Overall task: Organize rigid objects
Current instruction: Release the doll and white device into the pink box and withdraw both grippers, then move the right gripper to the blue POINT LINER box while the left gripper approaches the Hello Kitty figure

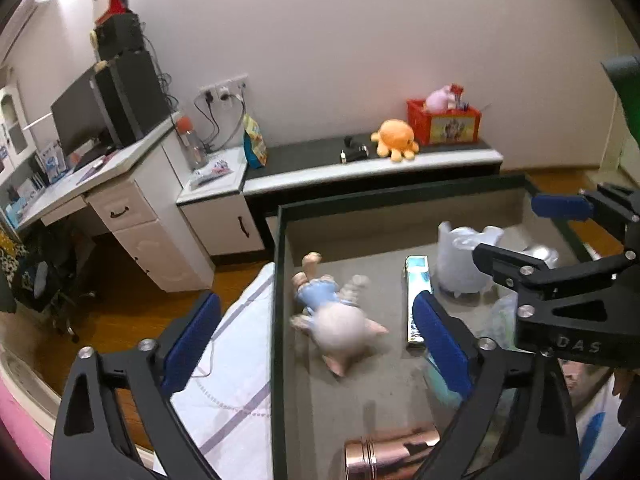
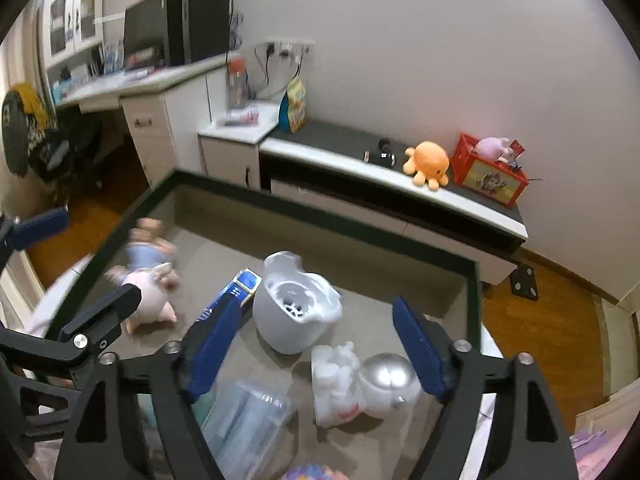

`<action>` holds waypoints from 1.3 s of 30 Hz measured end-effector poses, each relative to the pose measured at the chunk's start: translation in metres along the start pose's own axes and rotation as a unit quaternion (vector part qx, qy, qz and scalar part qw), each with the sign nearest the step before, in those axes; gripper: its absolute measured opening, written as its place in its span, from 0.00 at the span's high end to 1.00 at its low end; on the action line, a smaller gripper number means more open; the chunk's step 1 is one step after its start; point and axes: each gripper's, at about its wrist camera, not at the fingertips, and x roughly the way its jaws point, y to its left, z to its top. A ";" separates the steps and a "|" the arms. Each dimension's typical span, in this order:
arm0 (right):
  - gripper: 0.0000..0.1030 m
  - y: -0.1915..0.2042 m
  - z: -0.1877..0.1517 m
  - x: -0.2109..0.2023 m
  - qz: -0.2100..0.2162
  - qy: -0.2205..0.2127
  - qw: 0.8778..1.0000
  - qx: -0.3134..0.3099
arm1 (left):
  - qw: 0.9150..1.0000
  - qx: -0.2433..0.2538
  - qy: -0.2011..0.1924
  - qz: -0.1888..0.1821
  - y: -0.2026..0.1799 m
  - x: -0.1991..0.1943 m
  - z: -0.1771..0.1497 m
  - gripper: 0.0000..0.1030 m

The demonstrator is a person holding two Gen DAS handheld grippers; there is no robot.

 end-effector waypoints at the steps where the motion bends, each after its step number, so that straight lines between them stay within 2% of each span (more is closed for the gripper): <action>1: 0.22 -0.001 -0.003 -0.012 0.007 -0.011 1.000 0.005 | 1.000 0.000 -0.009 0.001 0.000 -0.009 -0.001 0.02; 4: 0.20 0.002 -0.006 -0.039 0.009 -0.040 0.999 0.007 | 0.999 0.001 -0.039 0.008 0.000 -0.040 -0.006 0.00; 9: 0.18 0.009 -0.029 -0.107 0.008 -0.108 0.994 0.010 | 0.994 -0.007 -0.106 0.006 -0.001 -0.109 -0.023 0.00; 12: 0.11 0.012 -0.053 -0.154 0.007 -0.153 0.988 0.018 | 0.989 -0.018 -0.146 0.001 -0.005 -0.152 -0.041 0.00; 14: 0.00 0.015 -0.068 -0.178 0.003 -0.179 0.984 0.021 | 0.985 -0.024 -0.169 -0.001 -0.009 -0.178 -0.053 0.00; 17: 0.00 0.023 -0.094 -0.213 -0.004 -0.209 0.978 0.015 | 0.980 -0.028 -0.196 -0.005 -0.018 -0.212 -0.076 0.00; 20: 0.00 0.028 -0.120 -0.240 -0.024 -0.230 0.973 0.018 | 0.973 -0.037 -0.228 0.008 -0.028 -0.245 -0.102 0.00; 24: 0.00 0.036 -0.150 -0.268 -0.057 -0.258 0.964 0.024 | 0.972 -0.032 -0.231 -0.016 -0.036 -0.270 -0.127 0.00; 27: 0.00 0.042 -0.168 -0.283 -0.082 -0.268 0.960 0.031 | 0.971 -0.039 -0.237 -0.015 -0.039 -0.288 -0.144 0.00; 31: 0.00 0.044 -0.192 -0.295 -0.079 -0.276 0.957 0.048 | 0.969 -0.051 -0.240 -0.023 -0.033 -0.306 -0.155 0.00; 39: 0.00 0.043 -0.213 -0.302 -0.079 -0.268 0.957 0.074 | 0.966 -0.051 -0.253 -0.003 -0.029 -0.328 -0.166 0.00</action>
